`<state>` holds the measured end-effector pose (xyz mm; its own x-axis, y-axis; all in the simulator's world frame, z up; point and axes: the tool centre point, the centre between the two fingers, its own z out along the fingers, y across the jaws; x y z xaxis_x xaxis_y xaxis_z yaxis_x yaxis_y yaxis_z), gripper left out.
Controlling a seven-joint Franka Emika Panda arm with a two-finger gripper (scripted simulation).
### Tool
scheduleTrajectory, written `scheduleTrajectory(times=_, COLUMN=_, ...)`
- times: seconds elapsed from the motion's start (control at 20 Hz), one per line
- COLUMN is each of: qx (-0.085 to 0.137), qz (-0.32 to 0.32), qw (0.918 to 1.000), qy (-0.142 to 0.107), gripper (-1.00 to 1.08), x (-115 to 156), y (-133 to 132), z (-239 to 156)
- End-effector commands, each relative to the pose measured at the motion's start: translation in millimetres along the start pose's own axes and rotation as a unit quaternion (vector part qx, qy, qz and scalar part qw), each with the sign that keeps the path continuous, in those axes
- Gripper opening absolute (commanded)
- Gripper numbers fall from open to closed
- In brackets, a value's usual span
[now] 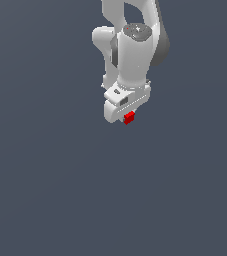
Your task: Lift up the red cube by 0.2 meters.
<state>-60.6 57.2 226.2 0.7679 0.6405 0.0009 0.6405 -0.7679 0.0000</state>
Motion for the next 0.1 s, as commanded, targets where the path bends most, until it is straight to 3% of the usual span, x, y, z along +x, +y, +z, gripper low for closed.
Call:
scheduleTrajectory(times=0.0, qx=0.000, qz=0.000, qw=1.0000, qy=0.000, gripper=-1.00, x=0.2, y=0.4, z=-3.7)
scheduleTrajectory(times=0.05, qx=0.000, qz=0.000, qw=1.0000, qy=0.000, gripper=-1.00, x=0.3, y=0.5, z=-3.9)
